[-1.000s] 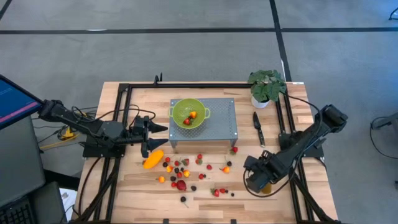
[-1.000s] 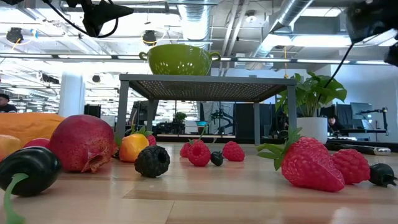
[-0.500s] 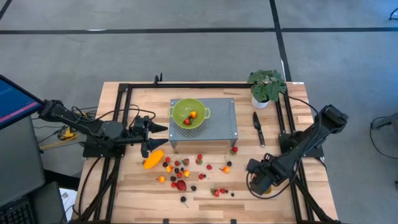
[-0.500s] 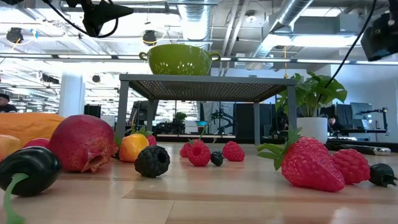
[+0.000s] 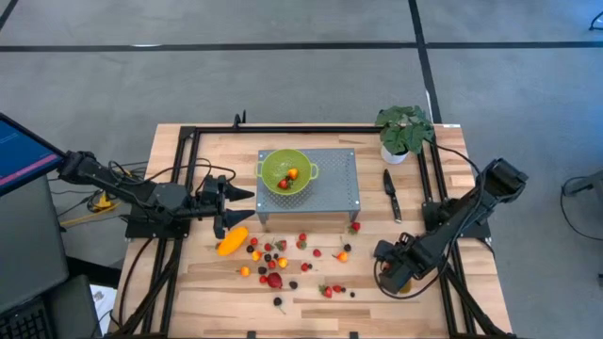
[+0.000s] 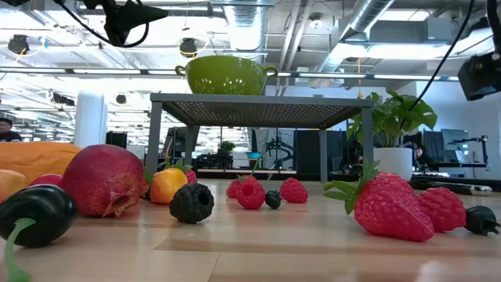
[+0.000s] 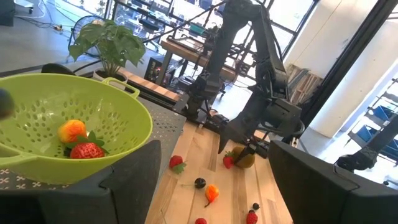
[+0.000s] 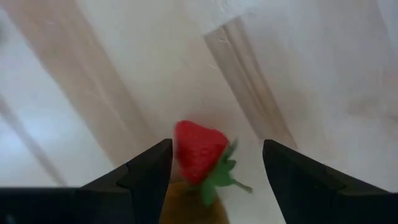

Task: Pick & Place Fruit
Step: Put the strawberry into the green strainer bowl on the shelf

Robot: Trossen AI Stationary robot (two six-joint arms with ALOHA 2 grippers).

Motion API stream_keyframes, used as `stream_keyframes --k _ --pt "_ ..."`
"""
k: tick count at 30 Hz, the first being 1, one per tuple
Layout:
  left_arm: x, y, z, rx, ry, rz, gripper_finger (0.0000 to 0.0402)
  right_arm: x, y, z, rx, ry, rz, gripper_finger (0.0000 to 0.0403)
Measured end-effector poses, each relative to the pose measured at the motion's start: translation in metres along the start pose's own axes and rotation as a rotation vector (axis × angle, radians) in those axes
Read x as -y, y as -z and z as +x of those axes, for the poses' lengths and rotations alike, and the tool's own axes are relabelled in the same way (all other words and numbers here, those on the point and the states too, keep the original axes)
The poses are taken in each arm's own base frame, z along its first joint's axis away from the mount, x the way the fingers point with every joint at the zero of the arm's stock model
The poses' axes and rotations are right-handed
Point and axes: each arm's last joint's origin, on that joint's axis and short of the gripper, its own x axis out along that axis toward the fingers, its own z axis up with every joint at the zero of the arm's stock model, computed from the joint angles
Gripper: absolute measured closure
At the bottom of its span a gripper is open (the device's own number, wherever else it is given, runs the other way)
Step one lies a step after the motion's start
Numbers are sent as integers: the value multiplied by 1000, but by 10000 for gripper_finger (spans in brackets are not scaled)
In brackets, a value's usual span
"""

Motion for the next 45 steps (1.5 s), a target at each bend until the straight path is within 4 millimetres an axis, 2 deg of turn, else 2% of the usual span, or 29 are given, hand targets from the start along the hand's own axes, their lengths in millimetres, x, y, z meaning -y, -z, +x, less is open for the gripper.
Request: stream_keyframes --k 13,17,26,31,37,45 --pt "0 0 0 4 2 -3 111 9 -5 8 -3 22 11 168" --pt "0 -1 0 5 2 -3 111 12 -11 9 -2 25 10 202" --pt "0 -1 0 5 2 -3 111 13 -15 9 -19 17 18 305" --pt "0 -1 0 5 2 -3 111 12 -15 9 -17 12 -6 330" --pt "0 -1 0 5 2 -3 111 16 -23 10 -13 20 -7 301" --pt "0 -1 0 10 5 -6 111 20 -31 11 -87 -10 41 199"
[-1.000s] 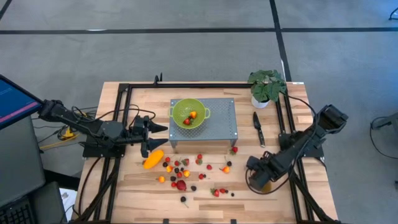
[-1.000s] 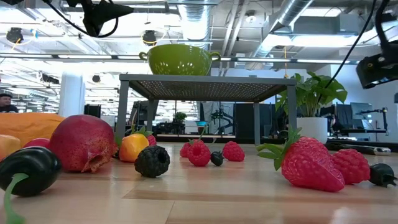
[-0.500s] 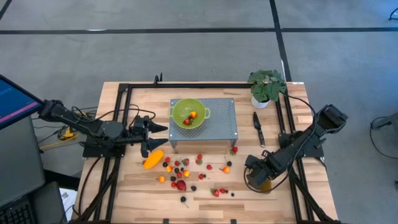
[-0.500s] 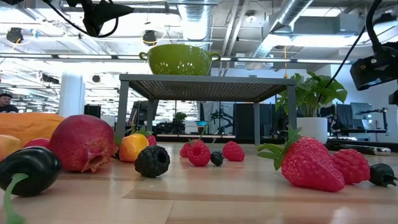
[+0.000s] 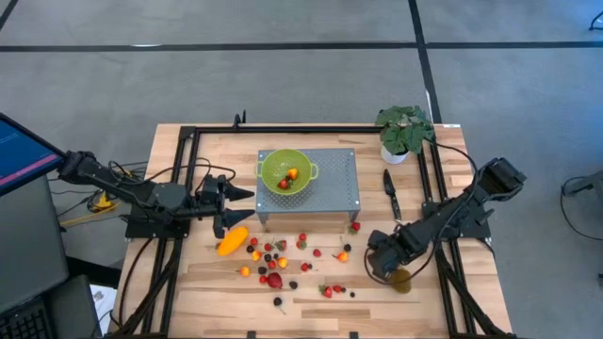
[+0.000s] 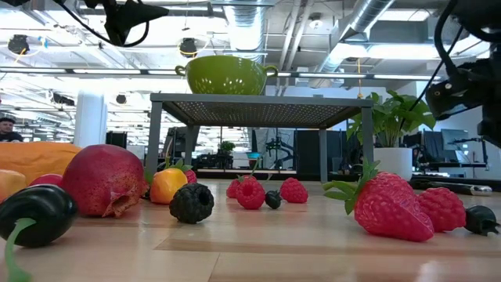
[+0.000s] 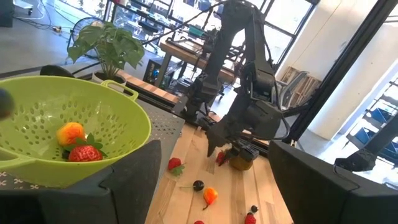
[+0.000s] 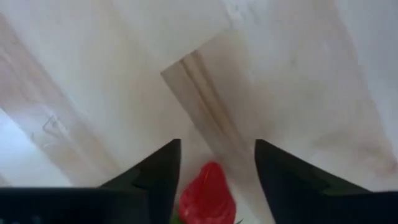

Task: Pick & Place Fruit
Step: Put the strawberry into the green strainer bowl on the shelf

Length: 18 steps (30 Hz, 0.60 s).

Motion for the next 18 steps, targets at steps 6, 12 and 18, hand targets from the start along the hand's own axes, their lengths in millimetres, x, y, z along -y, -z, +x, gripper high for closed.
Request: stream_keyframes --k 6,12,18 --pt "0 0 0 2 1 -1 111 -1 2 0 -57 -25 72 149" --pt "0 -1 0 7 3 -4 111 -3 8 0 -66 -19 88 145" --pt "0 -1 0 8 4 -5 111 -4 17 0 -77 7 116 145"
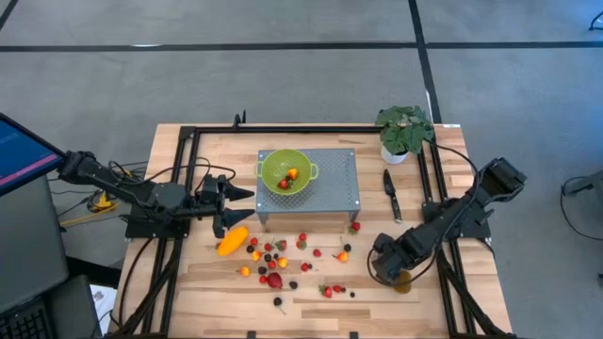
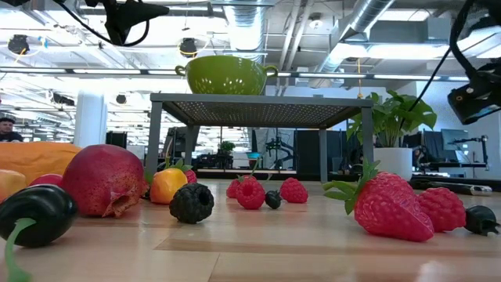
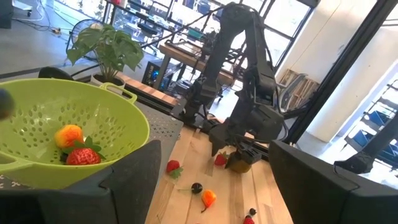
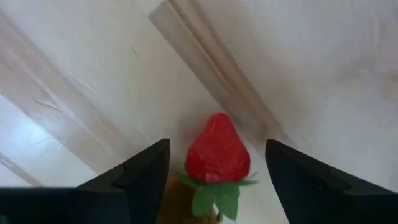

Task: Pick & Place Fruit
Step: Put the strawberry into the green strainer bowl on the shelf

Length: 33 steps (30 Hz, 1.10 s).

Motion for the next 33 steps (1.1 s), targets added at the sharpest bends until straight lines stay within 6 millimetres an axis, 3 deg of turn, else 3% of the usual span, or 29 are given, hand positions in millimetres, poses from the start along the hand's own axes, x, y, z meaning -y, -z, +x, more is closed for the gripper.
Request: stream_keyframes --k 9,22,33 --pt "0 0 0 1 0 0 111 -1 3 0 0 0 -12 159" --pt "0 -1 0 5 3 -3 111 1 -4 -1 3 -5 -14 289" --pt "0 -1 0 6 3 -4 111 1 -6 -1 8 -7 -38 266"
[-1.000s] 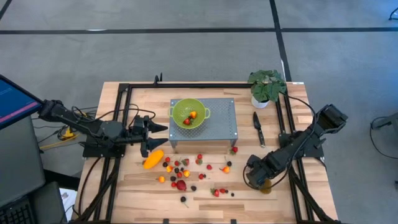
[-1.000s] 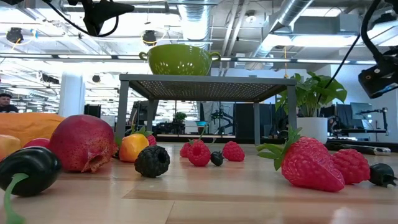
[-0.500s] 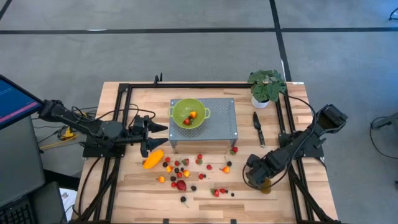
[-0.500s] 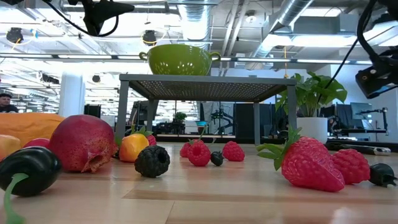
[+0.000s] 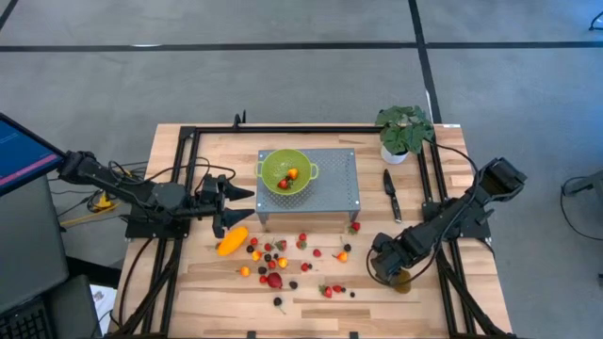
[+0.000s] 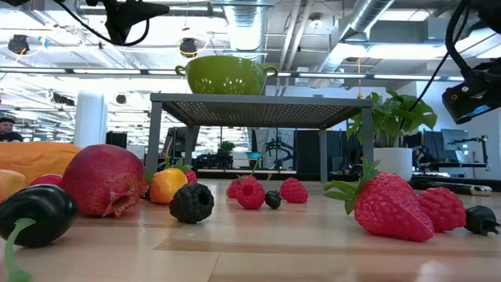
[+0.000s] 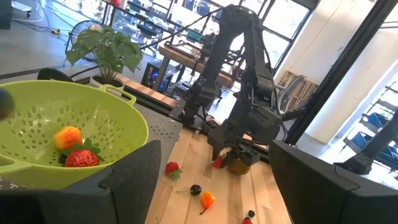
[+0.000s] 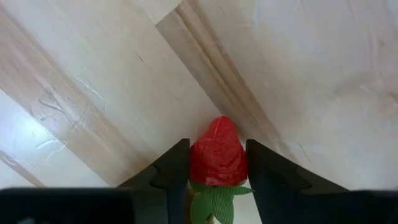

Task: Pick & Place Fruit
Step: Put the strawberry into the green strainer bowl on the shelf

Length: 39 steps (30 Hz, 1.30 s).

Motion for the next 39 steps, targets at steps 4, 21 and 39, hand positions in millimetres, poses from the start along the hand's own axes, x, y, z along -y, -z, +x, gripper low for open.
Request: stream_keyframes --k 4,21,39 --pt "0 0 0 2 1 -1 111 0 0 0 -1 0 -18 287" --pt "1 -1 0 11 5 -6 111 -18 -25 -24 71 -113 -262 281" --pt "1 -1 0 13 5 -7 111 -30 -121 -135 471 -266 -686 279"
